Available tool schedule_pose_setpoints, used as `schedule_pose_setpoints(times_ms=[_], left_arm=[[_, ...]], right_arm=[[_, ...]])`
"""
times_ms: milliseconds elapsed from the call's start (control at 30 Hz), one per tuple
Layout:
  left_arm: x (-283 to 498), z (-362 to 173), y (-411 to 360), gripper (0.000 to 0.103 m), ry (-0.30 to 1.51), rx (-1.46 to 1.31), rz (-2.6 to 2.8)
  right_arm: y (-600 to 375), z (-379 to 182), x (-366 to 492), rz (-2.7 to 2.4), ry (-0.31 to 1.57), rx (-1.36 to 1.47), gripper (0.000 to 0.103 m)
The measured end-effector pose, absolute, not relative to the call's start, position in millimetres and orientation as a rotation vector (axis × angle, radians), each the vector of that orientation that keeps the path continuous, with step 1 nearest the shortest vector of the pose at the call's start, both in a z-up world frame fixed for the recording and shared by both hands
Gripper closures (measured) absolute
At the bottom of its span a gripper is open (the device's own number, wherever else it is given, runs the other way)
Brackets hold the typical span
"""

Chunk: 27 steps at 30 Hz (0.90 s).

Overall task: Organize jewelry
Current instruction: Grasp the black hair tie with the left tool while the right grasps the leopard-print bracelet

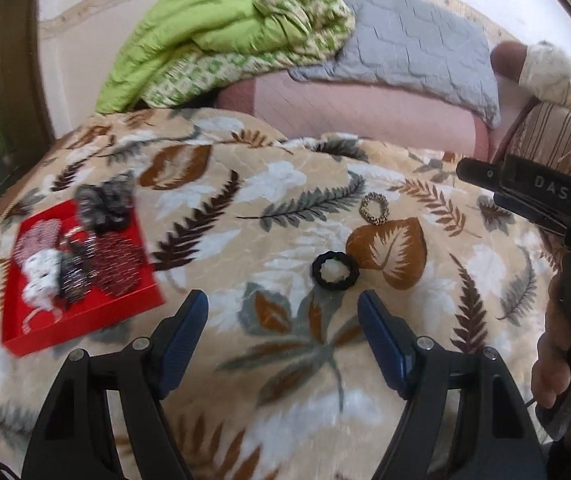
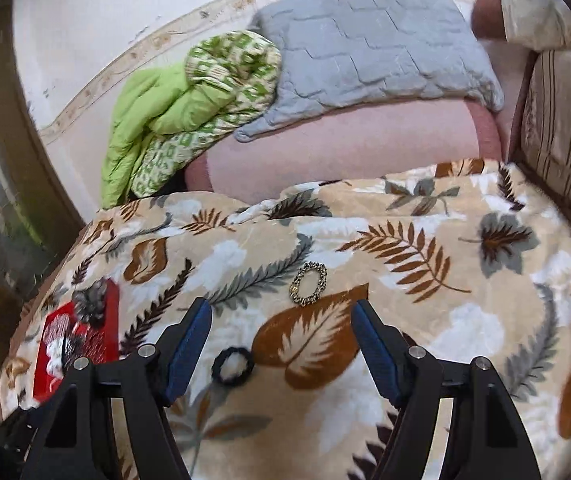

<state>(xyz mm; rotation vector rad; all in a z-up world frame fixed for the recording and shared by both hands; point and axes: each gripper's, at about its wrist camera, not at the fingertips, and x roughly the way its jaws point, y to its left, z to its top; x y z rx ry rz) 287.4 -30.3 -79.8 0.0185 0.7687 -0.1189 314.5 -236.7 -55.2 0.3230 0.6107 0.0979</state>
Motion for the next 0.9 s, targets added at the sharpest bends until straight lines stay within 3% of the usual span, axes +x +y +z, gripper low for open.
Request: schedule_pose_setpoints(times_ms=[67,133,167,267,400,467,600,900], left_arm=[[305,-93,-39,0.031,0.786,0.041,-0.130],[328,-109,-51,0.037,0.811,0.056,-0.151],[338,-117,-55,0.039,0.823,0.054,-0.164],[366,-139,-67,0.054,0.870,0.075,-0.185],[387,-164,-76,0.062,0.900,0.108,-0.199],[393,-176,-77,0.078,0.928,0.104,-0.222],[392,-182,-75,0.095,0.923,0.091,-0.259],[365,-149,-36,0.095,0.927,0.011,-0.254]], right_arm=[[-244,-73,324,0.082,0.617,0.341,0.027],[-248,-90,335,0.058,0.668,0.352,0.042],[-251,-95,340,0.054,0.687,0.364,0.044],[-255,-97,343,0.042,0.701,0.380,0.044],[-253,-98,345,0.021,0.703,0.338,0.044],[-252,-105,349,0.012,0.720,0.325,0.044],[-246,-124,367,0.013,0.775,0.305,0.044],[-245,-150,431,0.049,0.826,0.287,0.051]])
